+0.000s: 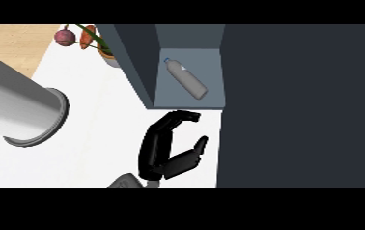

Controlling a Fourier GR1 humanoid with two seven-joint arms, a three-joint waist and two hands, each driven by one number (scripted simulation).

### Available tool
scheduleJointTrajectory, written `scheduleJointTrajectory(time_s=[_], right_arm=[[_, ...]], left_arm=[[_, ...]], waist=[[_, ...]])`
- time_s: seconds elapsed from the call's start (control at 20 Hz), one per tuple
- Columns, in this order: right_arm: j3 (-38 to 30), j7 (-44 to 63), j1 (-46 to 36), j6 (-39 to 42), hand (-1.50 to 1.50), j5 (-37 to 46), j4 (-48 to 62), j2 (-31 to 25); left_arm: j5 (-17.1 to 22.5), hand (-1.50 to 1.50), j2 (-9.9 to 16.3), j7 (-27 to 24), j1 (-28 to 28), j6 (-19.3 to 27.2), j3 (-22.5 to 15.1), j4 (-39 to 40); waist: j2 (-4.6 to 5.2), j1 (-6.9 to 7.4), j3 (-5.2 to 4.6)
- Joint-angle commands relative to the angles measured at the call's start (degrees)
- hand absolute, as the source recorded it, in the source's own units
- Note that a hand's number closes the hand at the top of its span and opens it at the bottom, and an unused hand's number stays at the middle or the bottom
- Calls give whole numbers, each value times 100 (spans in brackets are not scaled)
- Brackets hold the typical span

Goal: Pick up the bottled water, place it into the cabinet and close the cabinet

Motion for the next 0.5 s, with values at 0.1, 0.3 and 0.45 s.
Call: scheduleJointTrajectory(time_s=[0.1,0.3,0.45], right_arm=[[18,318,325,327,150,178,-959,-170],[183,530,295,111,150,255,-1247,-161],[340,609,292,627,150,416,-1136,-446]], left_arm=[[-40,150,983,35,897,-387,-159,-1151],[-33,150,1446,184,1116,-378,90,-1578],[10,150,1845,-62,1539,-648,177,-1634]], waist=[[2,3,-1],[21,-13,-3],[16,2,-8]])
